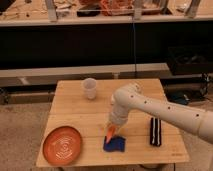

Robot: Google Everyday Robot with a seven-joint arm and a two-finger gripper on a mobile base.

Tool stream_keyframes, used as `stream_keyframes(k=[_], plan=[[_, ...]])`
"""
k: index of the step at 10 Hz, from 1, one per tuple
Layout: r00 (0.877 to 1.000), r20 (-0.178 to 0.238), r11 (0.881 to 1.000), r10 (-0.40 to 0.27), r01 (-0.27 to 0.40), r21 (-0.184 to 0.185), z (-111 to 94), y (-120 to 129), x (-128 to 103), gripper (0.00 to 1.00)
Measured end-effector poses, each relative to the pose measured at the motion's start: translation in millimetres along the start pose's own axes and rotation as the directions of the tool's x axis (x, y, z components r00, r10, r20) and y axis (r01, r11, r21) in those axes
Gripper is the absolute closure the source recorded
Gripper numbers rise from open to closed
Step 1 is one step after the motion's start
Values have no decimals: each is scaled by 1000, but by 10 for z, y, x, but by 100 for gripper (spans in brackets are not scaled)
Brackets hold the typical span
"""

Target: Place the pepper on the white sponge

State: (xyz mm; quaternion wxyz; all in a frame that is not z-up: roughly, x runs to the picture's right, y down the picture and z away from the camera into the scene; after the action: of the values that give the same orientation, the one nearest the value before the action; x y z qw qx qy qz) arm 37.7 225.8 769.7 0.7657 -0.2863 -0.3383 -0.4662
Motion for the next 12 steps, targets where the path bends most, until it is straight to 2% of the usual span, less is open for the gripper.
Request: stream_keyframes(k=[1,5,6,8,9,12], plan=[[1000,3,1000,-4,4,-4,0,12,-3,87],[1000,14,1000,-23,23,-11,0,26,-23,87],[1000,14,1000,-25,25,-12,-1,24,-23,85],[999,15,999,-30,31,-16,4,19,-24,68],[999,16,999,-33,33,-17,6,21,-25,64],[999,19,999,-41,41,-21,9,28,-30,66]])
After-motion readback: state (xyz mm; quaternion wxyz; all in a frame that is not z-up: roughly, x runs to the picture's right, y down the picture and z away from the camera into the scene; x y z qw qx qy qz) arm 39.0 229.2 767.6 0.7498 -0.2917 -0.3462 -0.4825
